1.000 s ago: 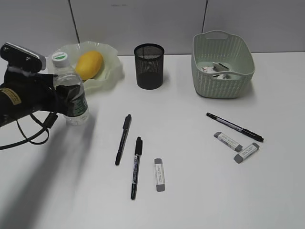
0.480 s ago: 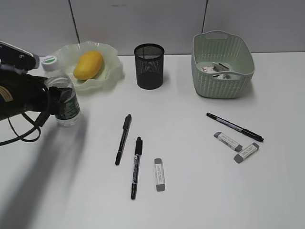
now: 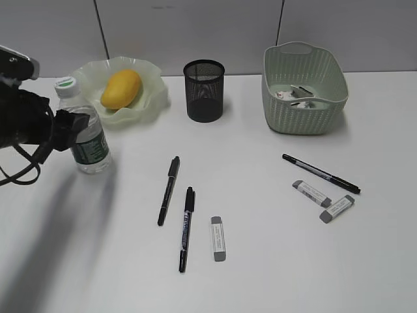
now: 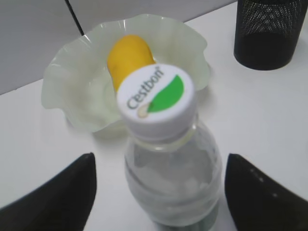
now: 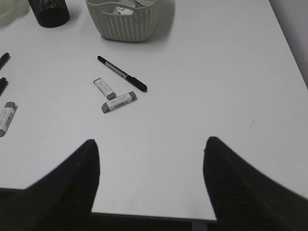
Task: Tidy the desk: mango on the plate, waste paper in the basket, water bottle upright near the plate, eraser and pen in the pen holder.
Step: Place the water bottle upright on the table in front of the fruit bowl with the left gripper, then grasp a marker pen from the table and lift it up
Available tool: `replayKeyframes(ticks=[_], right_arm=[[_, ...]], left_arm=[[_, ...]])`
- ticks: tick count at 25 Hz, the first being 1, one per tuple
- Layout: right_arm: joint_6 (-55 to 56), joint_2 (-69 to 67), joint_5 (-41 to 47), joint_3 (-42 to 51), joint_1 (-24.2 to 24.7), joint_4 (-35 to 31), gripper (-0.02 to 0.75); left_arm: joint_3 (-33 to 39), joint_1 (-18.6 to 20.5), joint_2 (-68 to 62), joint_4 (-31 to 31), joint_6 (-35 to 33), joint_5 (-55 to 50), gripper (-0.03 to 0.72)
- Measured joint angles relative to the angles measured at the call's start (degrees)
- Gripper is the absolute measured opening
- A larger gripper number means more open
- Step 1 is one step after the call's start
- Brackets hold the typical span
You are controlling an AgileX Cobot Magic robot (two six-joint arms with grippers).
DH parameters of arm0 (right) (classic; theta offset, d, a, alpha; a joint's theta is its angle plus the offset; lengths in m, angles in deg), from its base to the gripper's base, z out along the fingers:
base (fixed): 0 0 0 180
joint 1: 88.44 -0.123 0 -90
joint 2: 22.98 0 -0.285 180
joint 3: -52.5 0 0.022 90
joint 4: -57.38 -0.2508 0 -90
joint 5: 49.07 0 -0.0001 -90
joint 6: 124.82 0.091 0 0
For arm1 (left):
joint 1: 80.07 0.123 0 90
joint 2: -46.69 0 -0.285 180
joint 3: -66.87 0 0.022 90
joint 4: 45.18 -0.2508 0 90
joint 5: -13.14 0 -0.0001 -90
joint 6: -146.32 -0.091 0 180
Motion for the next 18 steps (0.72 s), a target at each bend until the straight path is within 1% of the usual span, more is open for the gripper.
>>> replayKeyframes(ticks=[6, 10, 16, 18], right_arm=[[0.00, 0.00, 0.00, 0.00, 0.00, 0.00, 0.529], [0.00, 0.00, 0.00, 0.00, 0.00, 0.00, 0.526], [0.00, 0.00, 0.00, 0.00, 0.00, 0.00, 0.527], [0.00, 0.00, 0.00, 0.00, 0.00, 0.00, 0.527]], left_arm=[[0.00, -0.05, 5.08, 0.06, 1.43, -10.65, 0.638], [0.00, -0.05, 11.91, -0.42, 1.61, -16.34, 0.639], [-0.09, -0.05, 22.07, 0.00, 1.61, -28.80, 0.636], [-1.93, -0.05, 23.78, 0.15, 1.61, -35.56, 0.629]])
